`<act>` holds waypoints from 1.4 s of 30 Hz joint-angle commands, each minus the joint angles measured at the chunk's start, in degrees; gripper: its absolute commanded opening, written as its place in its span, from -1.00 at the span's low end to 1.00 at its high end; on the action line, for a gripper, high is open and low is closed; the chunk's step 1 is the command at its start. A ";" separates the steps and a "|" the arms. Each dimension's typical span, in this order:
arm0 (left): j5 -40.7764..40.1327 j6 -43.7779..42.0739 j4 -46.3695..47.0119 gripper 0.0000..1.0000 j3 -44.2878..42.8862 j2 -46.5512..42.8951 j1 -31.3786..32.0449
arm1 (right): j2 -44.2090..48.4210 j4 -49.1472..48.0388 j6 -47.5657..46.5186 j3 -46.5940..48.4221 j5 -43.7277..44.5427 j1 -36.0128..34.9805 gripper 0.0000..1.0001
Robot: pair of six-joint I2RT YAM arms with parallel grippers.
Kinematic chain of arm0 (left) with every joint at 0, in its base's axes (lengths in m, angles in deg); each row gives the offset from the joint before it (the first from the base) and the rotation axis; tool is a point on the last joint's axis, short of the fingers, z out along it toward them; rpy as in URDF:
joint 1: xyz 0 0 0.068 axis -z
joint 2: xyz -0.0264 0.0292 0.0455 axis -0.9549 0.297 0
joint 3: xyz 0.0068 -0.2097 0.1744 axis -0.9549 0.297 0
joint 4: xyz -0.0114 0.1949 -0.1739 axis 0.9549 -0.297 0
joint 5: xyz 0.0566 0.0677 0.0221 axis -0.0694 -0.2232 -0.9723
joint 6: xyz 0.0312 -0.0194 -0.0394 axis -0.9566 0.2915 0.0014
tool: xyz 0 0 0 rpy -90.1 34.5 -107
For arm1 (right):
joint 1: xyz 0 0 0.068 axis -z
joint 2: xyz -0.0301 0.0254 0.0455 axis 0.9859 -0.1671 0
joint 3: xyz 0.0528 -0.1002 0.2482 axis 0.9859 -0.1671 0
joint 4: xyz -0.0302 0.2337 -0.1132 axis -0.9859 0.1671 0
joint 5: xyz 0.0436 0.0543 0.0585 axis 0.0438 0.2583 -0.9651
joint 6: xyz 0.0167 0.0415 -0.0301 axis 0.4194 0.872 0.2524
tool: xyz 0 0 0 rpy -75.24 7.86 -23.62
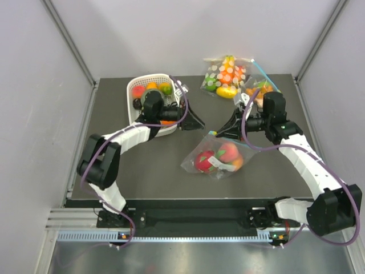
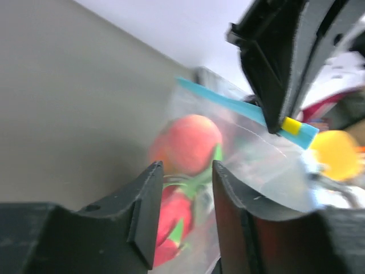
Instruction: Open the zip-top bag and remove the fake food
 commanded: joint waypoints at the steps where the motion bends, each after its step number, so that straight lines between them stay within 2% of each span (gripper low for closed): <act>1: -11.17 -33.97 -32.89 -0.08 -3.83 -7.73 0.94 | 3.20 -14.98 10.56 -1.55 3.31 -0.53 -1.00; 2: -11.96 -34.61 -33.70 -0.03 -3.23 -9.31 0.76 | 2.85 -14.89 10.56 -1.28 3.66 -0.53 -1.00; 3: -15.19 -35.92 -34.23 0.22 -2.61 -10.28 0.68 | 2.50 -14.63 10.65 -0.85 4.27 -0.53 -1.00; 5: -19.41 -37.07 -35.55 0.43 -0.16 -13.87 0.94 | 1.62 -14.19 11.17 -0.40 6.55 -0.53 -1.00; 7: -30.29 -37.95 -33.98 0.62 2.83 -17.21 1.90 | 0.92 -14.10 11.61 -0.05 8.57 -0.53 -1.00; 9: -39.95 -38.83 -32.58 0.67 6.79 -22.73 4.09 | 0.65 -14.10 12.05 -0.14 9.54 -0.53 -1.00; 10: -48.44 -40.31 -31.87 0.68 8.02 -24.42 5.15 | 0.39 -14.10 12.23 0.04 10.16 -0.45 -1.00; 12: -51.24 -41.29 -27.24 0.71 11.97 -28.81 7.43 | 0.04 -14.36 12.58 0.21 10.34 -0.45 -1.00; 15: -45.82 -39.73 -20.64 0.81 16.81 -32.61 7.79 | -0.58 -14.45 12.85 0.48 10.17 -0.36 -1.00; 18: -40.46 -38.05 -19.91 0.98 17.26 -32.88 7.88 | -0.84 -14.54 12.93 0.21 9.90 -0.36 -1.00; 23: -35.79 -35.15 -14.21 0.98 15.77 -29.72 8.15 | -1.02 -14.72 13.11 0.30 8.76 -0.44 -1.00; 31: -33.85 -35.06 -13.05 0.98 9.45 -23.30 10.08 | -0.84 -14.63 12.85 -0.14 7.45 -0.45 -1.00; 40: -32.01 -33.21 -10.24 0.98 6.28 -18.64 10.96 | -1.02 -14.28 12.32 -0.05 6.47 -0.36 -1.00; 42: -30.87 -32.69 -10.15 0.87 5.84 -17.41 10.87 | -0.93 -14.19 12.32 -0.14 6.47 -0.36 -1.00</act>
